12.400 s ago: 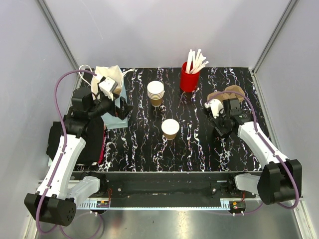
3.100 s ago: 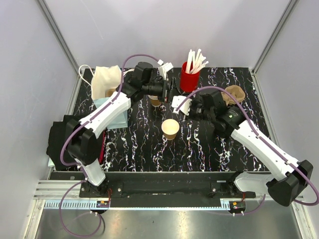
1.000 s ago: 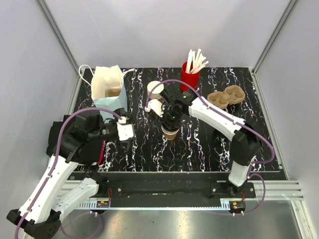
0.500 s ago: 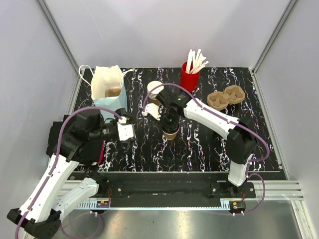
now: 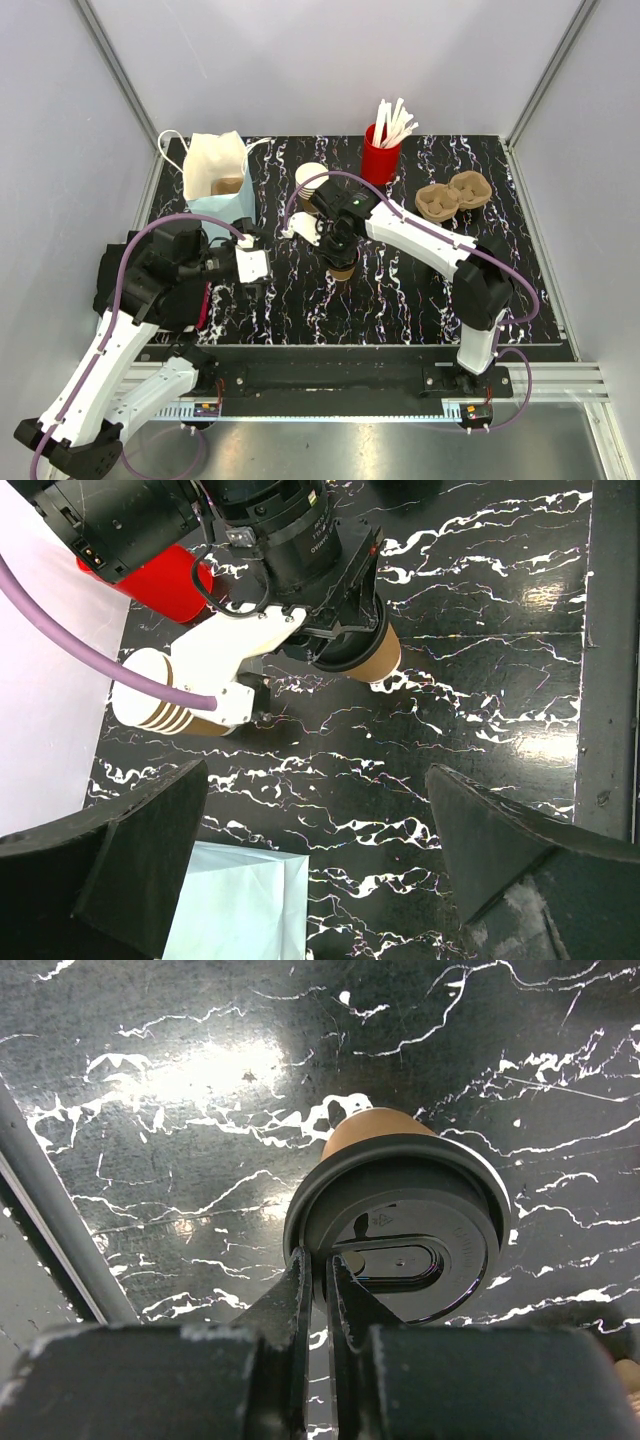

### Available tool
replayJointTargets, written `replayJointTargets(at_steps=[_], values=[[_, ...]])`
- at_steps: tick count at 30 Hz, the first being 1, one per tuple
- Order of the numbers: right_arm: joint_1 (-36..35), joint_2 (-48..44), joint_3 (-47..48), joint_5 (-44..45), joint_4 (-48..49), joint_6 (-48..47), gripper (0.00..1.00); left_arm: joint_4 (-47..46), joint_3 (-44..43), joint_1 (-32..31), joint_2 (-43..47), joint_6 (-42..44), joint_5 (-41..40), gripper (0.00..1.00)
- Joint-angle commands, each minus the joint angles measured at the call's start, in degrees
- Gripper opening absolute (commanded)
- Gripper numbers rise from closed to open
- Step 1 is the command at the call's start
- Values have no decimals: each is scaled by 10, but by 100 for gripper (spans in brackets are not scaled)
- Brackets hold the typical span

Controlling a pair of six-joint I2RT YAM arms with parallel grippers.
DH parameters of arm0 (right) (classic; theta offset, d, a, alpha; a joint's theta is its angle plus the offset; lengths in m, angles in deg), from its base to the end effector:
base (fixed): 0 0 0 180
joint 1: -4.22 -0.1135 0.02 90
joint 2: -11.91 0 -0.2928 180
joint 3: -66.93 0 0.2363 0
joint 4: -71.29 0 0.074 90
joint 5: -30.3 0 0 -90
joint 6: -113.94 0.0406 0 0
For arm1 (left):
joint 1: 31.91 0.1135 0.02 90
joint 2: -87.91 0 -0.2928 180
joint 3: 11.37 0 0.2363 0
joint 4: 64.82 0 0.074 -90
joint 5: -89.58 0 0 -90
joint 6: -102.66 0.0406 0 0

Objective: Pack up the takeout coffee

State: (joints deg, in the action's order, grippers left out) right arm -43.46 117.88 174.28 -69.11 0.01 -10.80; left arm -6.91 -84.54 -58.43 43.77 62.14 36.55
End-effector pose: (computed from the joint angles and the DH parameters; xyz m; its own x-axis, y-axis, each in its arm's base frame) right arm 0.2482 0.2825 0.2936 -0.0823 -0.9254 -0.3699 -0.9908 0.1160 -0.0697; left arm 0.0872 -0.0708 0.3807 0.3486 0.5048 -0.7897 0.8664 0.1478 0.4769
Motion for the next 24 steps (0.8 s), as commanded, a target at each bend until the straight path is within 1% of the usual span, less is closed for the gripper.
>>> replayJointTargets(at_steps=[1,8,9,13,24], values=[[-7,2,3,18,-8,-9,11,-24,0,2,-2,-5,22,99],[-7,3,5,26,-8,-10,15,-23,0,2,-2,-5,25,99],[-7,3,5,26,-7,-9,17,-23,0,2,-2,-5,24,99],[-7,1,7,21,-7,-11,21,-25,1,2,-2,-6,25,99],[-9,1,15,26,4,-9,21,-24,-1,3,-5,-6,27,99]])
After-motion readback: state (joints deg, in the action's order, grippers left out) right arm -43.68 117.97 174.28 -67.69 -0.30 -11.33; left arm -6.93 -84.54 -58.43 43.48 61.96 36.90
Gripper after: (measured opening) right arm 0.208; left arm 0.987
